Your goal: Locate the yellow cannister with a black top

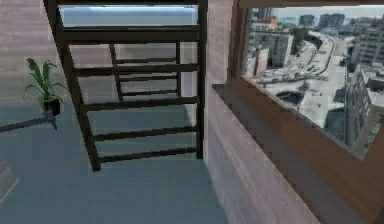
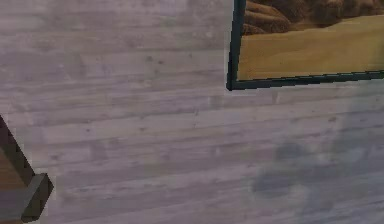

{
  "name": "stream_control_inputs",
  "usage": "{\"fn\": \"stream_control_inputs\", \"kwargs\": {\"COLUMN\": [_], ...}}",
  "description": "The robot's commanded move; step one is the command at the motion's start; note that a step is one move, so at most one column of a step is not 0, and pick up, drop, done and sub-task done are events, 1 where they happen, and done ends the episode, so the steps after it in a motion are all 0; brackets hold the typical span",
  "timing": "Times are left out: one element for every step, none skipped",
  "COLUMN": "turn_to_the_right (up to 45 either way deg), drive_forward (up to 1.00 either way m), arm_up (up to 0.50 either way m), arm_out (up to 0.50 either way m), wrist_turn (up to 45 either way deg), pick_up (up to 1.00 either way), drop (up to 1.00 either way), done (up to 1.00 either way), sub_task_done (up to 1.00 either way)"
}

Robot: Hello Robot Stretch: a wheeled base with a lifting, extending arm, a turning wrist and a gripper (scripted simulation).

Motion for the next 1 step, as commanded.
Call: {"fn": "stream_control_inputs", "kwargs": {"turn_to_the_right": [-9.0], "drive_forward": [0.0], "arm_up": [0.0], "arm_out": [0.0], "wrist_turn": [0.0], "pick_up": [0.0], "drop": [0.0], "done": [0.0], "sub_task_done": [0.0]}}
